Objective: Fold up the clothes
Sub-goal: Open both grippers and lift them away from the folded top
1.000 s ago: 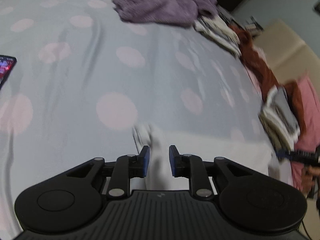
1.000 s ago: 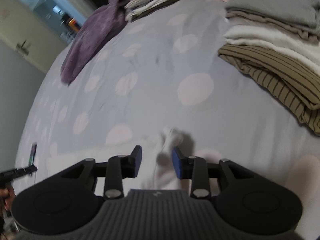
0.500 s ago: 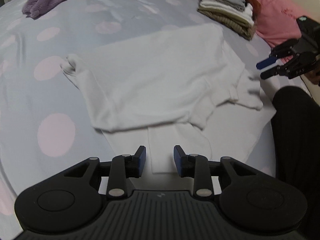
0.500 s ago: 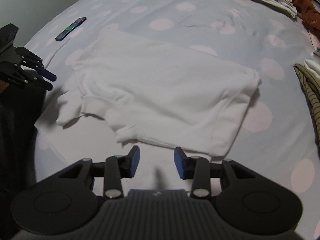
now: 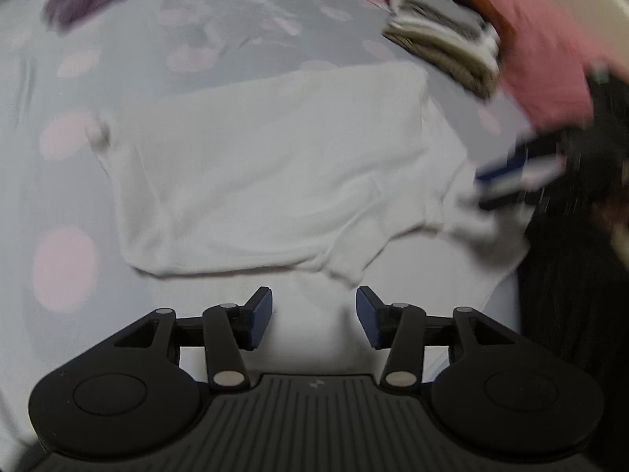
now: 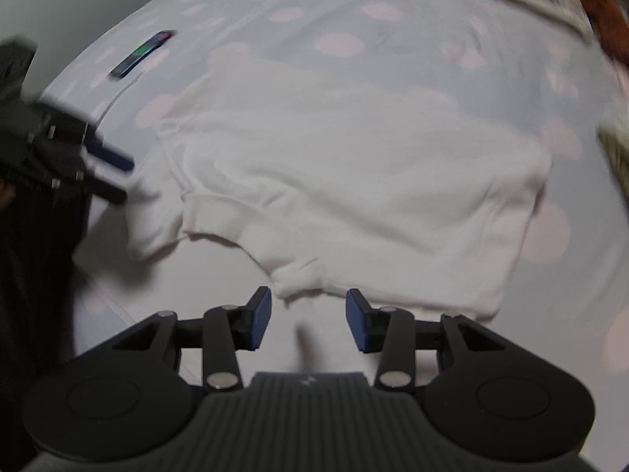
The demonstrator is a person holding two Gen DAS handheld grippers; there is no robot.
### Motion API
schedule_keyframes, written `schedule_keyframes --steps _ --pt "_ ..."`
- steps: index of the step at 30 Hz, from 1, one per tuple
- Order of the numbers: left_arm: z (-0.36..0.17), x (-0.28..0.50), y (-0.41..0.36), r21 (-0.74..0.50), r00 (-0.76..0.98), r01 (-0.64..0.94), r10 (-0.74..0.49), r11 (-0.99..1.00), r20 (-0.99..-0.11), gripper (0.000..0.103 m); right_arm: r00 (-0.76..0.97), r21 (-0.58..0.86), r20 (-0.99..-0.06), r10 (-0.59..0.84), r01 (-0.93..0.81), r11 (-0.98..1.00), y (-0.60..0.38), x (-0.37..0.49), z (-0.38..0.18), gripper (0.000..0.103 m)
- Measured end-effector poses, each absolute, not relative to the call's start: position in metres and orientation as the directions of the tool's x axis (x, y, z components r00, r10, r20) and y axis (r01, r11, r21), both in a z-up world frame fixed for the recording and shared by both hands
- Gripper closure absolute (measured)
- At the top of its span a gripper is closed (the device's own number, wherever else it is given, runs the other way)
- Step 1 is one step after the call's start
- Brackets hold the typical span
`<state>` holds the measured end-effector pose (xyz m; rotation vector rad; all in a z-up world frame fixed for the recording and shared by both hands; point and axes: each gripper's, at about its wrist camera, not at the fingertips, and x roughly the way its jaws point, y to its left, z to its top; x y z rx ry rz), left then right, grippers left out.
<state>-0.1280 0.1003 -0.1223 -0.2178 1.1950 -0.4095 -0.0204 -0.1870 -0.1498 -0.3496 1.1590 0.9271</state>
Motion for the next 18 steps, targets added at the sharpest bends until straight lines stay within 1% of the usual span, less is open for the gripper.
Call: schedule_keyframes --steps 1,6,7,9,15,18 --pt "-0.127 -0.124 0.104 -0.412 0.305 0.143 -0.437 0.9 -0.846 0.058 0.086 0.238 -0.895 0.438 -0.738 0.632 -0.188 -0.017 -0.154 0.058" --pt "-0.14 -0.107 0.108 -0.441 0.313 -0.002 -0.418 0.898 -0.853 0.058 0.059 0.326 -0.894 0.445 -0.595 0.734 -0.19 -0.007 -0.175 0.059" --pt "-0.144 -0.104 0.11 -0.464 0.302 -0.043 -0.431 0.885 -0.85 0.058 0.05 0.347 -0.891 0.452 -0.567 0.747 -0.188 -0.008 -0.178 0.059" --pt "-0.151 -0.101 0.11 -0.47 0.274 -0.107 -0.428 0.876 -0.861 0.059 0.034 0.384 -0.885 0.464 -0.512 0.769 -0.185 -0.008 -0.185 0.059" --pt "-0.163 -0.101 0.106 -0.509 0.307 -0.159 -0.447 0.846 -0.84 0.06 0.045 0.405 -0.883 0.468 -0.433 0.805 -0.178 -0.014 -0.198 0.059" --pt "-0.17 -0.099 0.107 -0.532 0.323 -0.197 -0.458 0.823 -0.828 0.06 0.06 0.432 -0.871 0.488 -0.379 0.818 -0.182 -0.012 -0.199 0.061"
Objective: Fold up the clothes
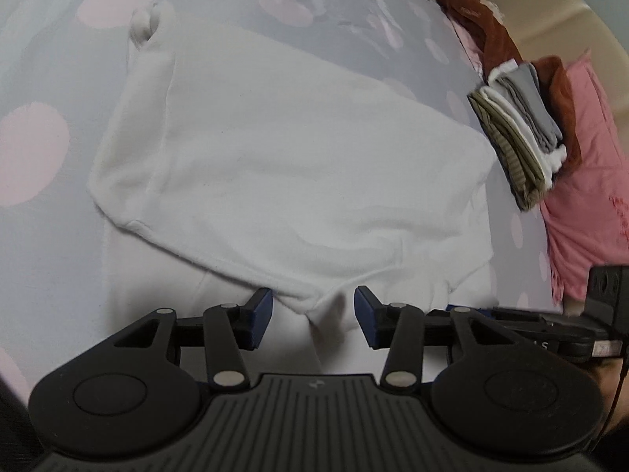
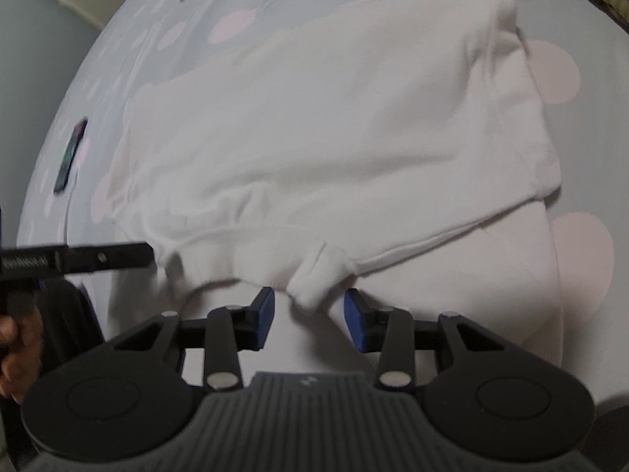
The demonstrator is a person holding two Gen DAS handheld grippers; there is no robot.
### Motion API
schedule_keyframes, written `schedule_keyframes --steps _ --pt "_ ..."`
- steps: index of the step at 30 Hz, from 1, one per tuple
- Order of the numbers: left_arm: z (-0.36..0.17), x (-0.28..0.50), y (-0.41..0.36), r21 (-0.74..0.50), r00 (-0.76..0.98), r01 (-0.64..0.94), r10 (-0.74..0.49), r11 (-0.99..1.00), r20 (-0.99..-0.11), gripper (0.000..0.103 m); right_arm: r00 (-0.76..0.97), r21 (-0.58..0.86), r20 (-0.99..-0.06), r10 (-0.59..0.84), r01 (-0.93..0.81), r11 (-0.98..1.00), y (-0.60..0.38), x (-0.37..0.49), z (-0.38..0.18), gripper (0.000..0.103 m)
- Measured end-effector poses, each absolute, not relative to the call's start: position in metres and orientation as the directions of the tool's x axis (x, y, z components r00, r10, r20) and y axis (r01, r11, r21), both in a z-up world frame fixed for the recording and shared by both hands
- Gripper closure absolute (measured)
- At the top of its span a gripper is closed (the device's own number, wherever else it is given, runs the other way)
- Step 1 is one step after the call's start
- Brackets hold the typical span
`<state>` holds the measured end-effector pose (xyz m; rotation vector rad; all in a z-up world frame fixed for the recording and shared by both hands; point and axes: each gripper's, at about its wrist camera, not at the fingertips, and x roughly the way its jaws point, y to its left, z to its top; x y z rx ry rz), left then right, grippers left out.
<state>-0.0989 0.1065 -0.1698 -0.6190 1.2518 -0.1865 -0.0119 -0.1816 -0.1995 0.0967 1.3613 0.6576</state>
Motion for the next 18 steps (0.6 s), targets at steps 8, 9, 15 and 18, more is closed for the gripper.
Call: schedule_keyframes --steps 8,9,15,18 --pt "-0.173 -0.099 0.108 -0.57 0.35 -0.234 -0.478 0.788 -0.805 0.095 0.066 0.467 -0.86 0.506 -0.296 0.833 -0.187 -0.001 -0.208 0.091" --pt "-0.171 -0.099 0.109 -0.573 0.354 -0.23 -0.481 0.787 -0.803 0.097 0.07 0.467 -0.859 0.507 -0.301 0.832 -0.186 -0.001 -0.207 0.092" --pt "-0.156 -0.103 0.116 -0.589 0.375 -0.207 -0.493 0.781 -0.785 0.099 0.071 0.506 -0.832 0.551 -0.312 0.804 -0.196 -0.005 -0.185 0.094" --pt "-0.149 -0.105 0.12 -0.597 0.385 -0.195 -0.499 0.778 -0.776 0.099 0.077 0.524 -0.817 0.571 -0.313 0.792 -0.203 -0.006 -0.173 0.099"
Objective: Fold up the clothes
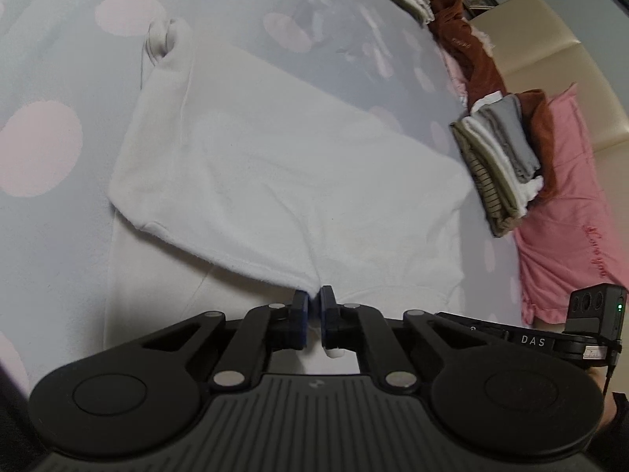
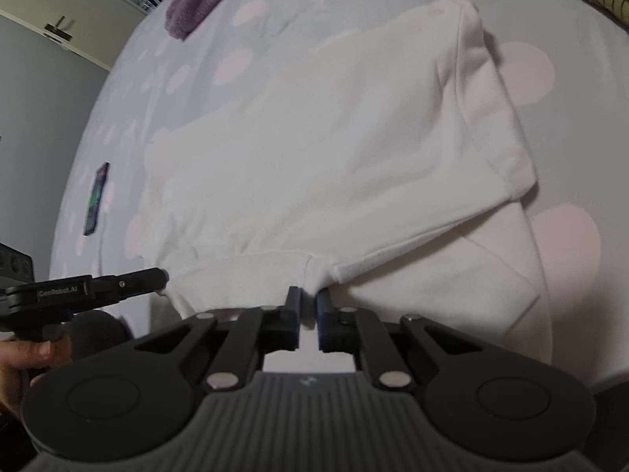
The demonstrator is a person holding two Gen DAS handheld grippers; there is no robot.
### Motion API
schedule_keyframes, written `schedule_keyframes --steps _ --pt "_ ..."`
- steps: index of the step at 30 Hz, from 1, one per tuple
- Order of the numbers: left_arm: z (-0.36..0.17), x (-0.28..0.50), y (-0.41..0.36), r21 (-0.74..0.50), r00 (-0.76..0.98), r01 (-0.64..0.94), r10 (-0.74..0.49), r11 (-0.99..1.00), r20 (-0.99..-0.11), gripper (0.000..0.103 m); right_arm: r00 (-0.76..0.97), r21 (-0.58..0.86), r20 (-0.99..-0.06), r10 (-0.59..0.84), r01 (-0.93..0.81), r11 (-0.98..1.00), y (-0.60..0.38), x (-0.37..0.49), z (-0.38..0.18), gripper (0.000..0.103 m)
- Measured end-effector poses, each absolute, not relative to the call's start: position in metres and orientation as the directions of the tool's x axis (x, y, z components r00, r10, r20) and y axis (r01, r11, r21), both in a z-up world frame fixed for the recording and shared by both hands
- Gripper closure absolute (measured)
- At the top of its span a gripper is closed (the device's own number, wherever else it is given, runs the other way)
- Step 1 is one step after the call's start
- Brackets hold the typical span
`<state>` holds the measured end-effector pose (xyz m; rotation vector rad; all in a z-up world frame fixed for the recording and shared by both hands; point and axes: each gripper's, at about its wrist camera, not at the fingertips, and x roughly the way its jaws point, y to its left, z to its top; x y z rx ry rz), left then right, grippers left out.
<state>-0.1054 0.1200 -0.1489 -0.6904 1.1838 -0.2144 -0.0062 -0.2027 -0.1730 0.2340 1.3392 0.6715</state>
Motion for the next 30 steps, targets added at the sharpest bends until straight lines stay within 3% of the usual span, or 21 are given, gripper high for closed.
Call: schedule_keyframes --steps 8,30 --pt "-0.14 -0.112 0.12 -0.624 0.361 -0.164 -0.542 0.764 -0.759 0.099 0.08 0.53 -0.807 0.585 -0.338 0.777 -0.21 -0.006 -0.158 0.099" --pt "-0.128 -0.181 0.095 -0.519 0.183 -0.051 -0.502 0.853 -0.845 0.099 -0.065 0.512 -0.844 0.532 -0.394 0.764 -0.244 -0.071 -0.142 0.1"
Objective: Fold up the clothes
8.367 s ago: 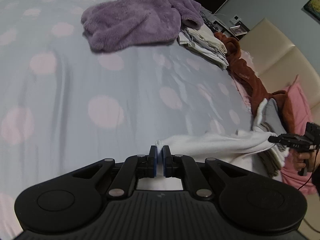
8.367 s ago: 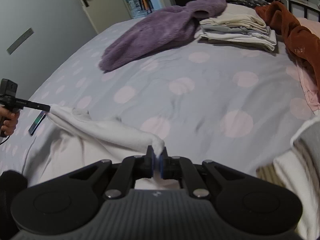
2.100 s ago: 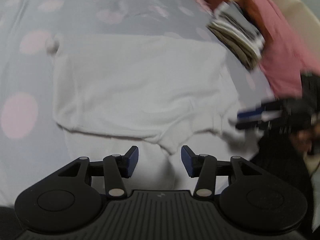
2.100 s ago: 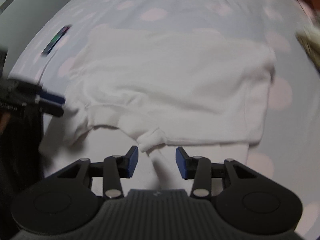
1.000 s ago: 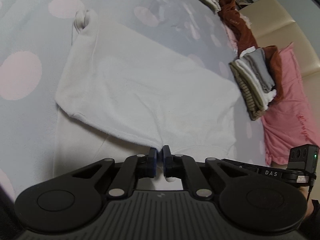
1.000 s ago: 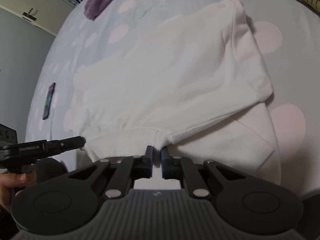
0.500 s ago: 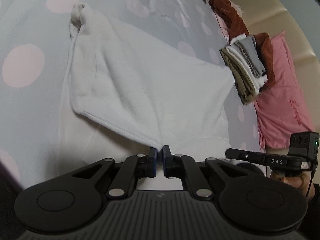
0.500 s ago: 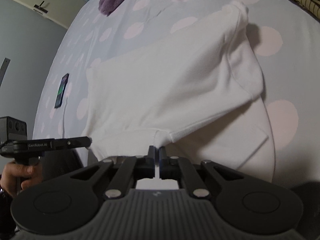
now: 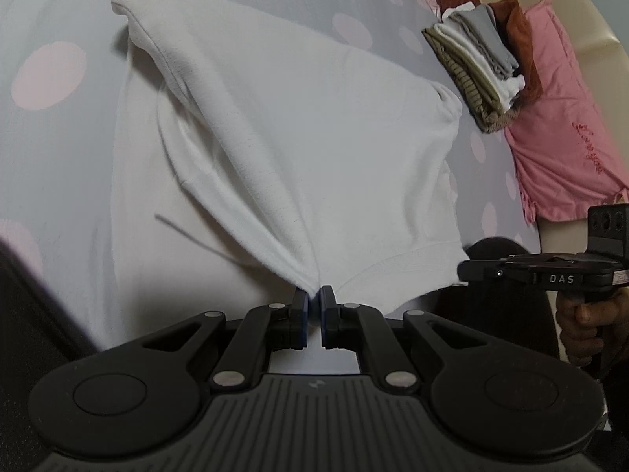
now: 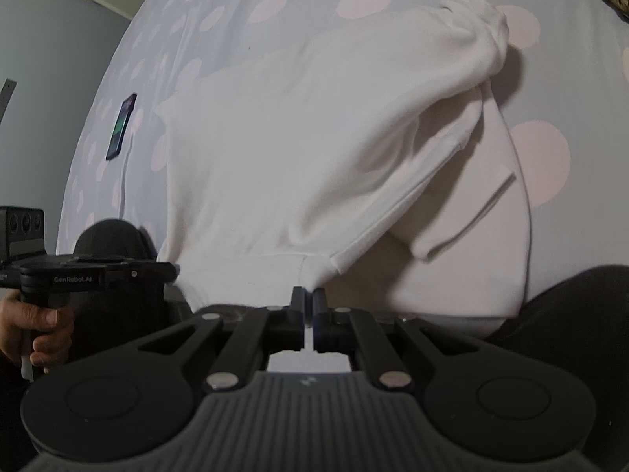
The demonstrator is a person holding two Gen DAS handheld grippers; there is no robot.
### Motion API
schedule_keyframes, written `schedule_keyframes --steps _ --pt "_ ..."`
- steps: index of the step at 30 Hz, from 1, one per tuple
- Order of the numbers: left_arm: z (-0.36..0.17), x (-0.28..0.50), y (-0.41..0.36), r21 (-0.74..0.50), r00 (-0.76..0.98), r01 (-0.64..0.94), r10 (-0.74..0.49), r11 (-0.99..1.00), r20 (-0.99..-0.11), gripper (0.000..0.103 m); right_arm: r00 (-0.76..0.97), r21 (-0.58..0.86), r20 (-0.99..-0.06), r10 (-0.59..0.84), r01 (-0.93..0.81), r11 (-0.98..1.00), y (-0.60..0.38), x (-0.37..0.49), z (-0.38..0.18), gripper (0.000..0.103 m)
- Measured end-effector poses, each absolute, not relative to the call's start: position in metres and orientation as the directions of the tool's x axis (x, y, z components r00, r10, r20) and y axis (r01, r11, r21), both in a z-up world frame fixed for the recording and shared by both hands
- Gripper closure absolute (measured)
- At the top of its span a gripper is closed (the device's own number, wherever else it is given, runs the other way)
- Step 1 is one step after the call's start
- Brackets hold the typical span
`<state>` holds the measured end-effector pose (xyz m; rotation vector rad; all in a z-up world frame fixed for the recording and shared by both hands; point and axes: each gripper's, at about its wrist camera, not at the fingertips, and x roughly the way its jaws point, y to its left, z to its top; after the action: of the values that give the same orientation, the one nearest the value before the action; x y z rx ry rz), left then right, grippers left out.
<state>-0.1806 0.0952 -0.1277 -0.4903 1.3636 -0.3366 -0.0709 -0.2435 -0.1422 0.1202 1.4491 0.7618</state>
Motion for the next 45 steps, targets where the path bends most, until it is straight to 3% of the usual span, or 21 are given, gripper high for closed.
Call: schedule_keyframes --steps 9,12,13,15,22,30,37,39,44,45 --pt "-0.156 -0.171 0.085 -0.42 0.084 -0.056 -0.415 0.906 -0.906 0.098 -0.027 0.395 -0.902 0.431 -0.455 0.798 -0.239 -0.074 -0.149 0.099" --pt "-0.166 -0.166 0.087 -0.414 0.002 -0.064 -0.415 0.908 -0.91 0.091 0.005 0.366 -0.911 0.413 -0.453 0.813 -0.247 -0.06 -0.146 0.086" --pt "-0.159 -0.166 0.093 -0.41 0.02 -0.048 -0.41 0.911 -0.912 0.088 0.016 0.356 -0.913 0.407 -0.452 0.818 -0.25 -0.056 -0.145 0.073" --pt "-0.144 -0.166 0.109 -0.389 0.095 -0.052 -0.383 0.92 -0.919 0.08 0.038 0.336 -0.918 0.394 -0.45 0.827 -0.255 -0.047 -0.143 0.064" --pt "-0.122 -0.141 0.189 -0.396 0.404 -0.257 -0.274 0.882 -0.873 0.073 0.23 0.184 -0.919 0.319 -0.466 0.865 -0.271 0.004 -0.133 0.064" --pt "-0.149 -0.105 0.177 -0.301 0.349 -0.206 -0.218 0.931 -0.911 0.067 0.298 0.142 -0.902 0.313 -0.479 0.866 -0.261 0.051 -0.157 0.064" --pt "-0.158 -0.101 0.166 -0.315 0.317 -0.154 -0.255 0.937 -0.913 0.086 0.224 0.197 -0.913 0.34 -0.487 0.851 -0.254 0.064 -0.168 0.064" --pt "-0.158 -0.102 0.167 -0.319 0.313 -0.157 -0.26 0.935 -0.913 0.1 0.201 0.201 -0.919 0.338 -0.499 0.843 -0.251 0.062 -0.172 0.064" --pt "-0.147 -0.11 0.179 -0.358 0.331 -0.182 -0.286 0.916 -0.899 0.103 0.172 0.218 -0.925 0.339 -0.49 0.844 -0.249 0.062 -0.179 0.069" --pt "-0.145 -0.112 0.181 -0.366 0.334 -0.187 -0.291 0.912 -0.896 0.103 0.168 0.223 -0.925 0.341 -0.487 0.844 -0.249 0.063 -0.179 0.079"
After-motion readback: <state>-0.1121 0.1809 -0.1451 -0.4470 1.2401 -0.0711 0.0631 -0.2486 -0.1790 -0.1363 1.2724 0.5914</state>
